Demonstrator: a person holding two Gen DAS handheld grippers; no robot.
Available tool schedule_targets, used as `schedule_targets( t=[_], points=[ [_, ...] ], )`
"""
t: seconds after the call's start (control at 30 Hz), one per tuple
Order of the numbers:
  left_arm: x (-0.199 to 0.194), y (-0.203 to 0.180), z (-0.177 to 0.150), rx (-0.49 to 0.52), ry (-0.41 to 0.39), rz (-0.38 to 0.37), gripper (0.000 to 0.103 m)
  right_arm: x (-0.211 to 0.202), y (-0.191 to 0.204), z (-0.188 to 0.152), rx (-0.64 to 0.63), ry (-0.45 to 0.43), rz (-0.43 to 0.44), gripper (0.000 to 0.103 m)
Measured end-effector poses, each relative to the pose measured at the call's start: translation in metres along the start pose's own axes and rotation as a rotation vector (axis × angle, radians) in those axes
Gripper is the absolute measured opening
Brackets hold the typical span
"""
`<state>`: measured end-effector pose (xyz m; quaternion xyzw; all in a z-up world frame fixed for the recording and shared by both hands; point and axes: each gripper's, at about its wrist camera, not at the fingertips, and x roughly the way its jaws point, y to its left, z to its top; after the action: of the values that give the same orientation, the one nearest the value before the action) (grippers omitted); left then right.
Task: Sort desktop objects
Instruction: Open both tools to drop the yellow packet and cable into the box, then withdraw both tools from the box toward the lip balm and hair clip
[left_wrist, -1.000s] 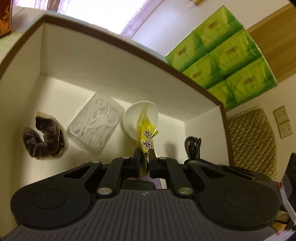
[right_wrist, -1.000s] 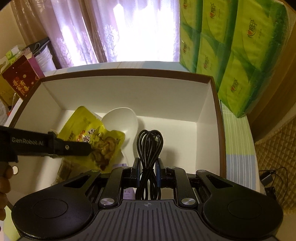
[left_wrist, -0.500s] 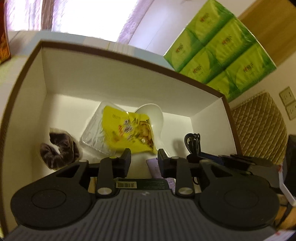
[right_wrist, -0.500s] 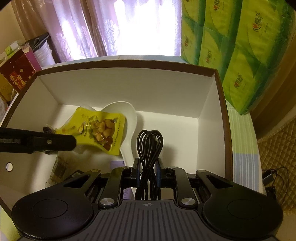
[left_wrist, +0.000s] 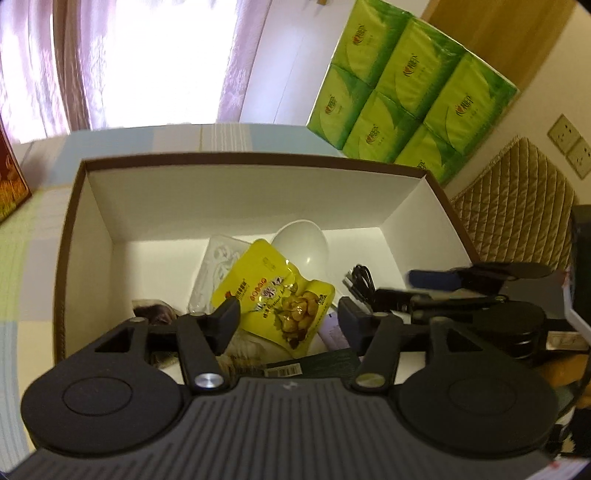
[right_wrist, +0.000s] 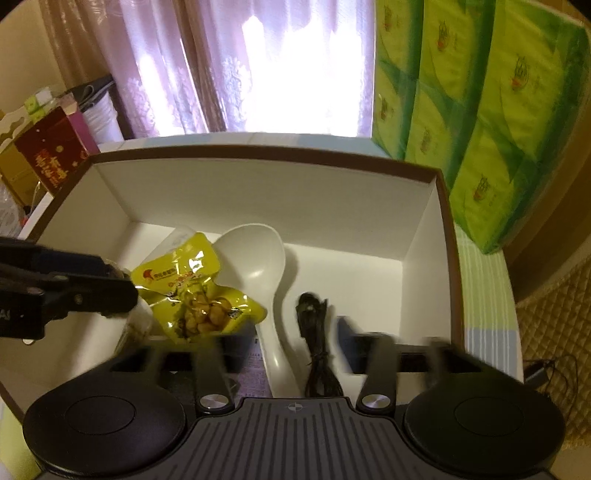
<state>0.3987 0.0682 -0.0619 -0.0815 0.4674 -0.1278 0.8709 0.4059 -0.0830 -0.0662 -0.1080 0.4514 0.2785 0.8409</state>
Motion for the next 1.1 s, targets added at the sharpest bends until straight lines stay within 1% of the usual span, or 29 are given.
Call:
schedule_targets(
  t=[0.03, 0.13, 0.17, 0.2, 0.23, 0.4, 0.67, 0.93, 1.1],
  points=[
    [-0.002, -0.002, 0.000, 0.018, -0.009, 0.012, 0.064, -0.003, 0.001, -0.001, -0.007, -0.006, 0.010, 0.060],
    [-0.007, -0.006, -0.002, 0.060, -0.027, 0.041, 0.070, -0.010, 0.004, -0.007, -0.019, -0.003, 0.020, 0.066],
    [-0.008, -0.007, -0.003, 0.066, -0.028, 0.043, 0.075, -0.013, 0.006, -0.010, -0.024, -0.005, 0.024, 0.069],
    [-0.010, -0.007, -0.005, 0.070, -0.031, 0.045, 0.078, -0.017, 0.007, -0.013, -0.027, -0.008, 0.026, 0.080],
    [-0.011, -0.008, -0.006, 0.074, -0.033, 0.048, 0.081, -0.020, 0.008, -0.016, -0.032, -0.014, 0.027, 0.088],
    [-0.017, -0.012, -0.014, 0.090, -0.034, 0.061, 0.089, -0.035, 0.014, -0.028, -0.039, -0.029, 0.018, 0.101],
    [-0.032, -0.019, -0.023, 0.096, -0.043, 0.095, 0.090, -0.054, 0.022, -0.039, -0.041, -0.042, 0.003, 0.101],
    [-0.059, -0.029, -0.033, 0.124, -0.076, 0.151, 0.092, -0.076, 0.024, -0.048, -0.024, -0.072, -0.007, 0.101],
    [-0.078, -0.035, -0.041, 0.124, -0.092, 0.159, 0.093, -0.090, 0.028, -0.051, -0.018, -0.092, 0.001, 0.101]
  ],
)
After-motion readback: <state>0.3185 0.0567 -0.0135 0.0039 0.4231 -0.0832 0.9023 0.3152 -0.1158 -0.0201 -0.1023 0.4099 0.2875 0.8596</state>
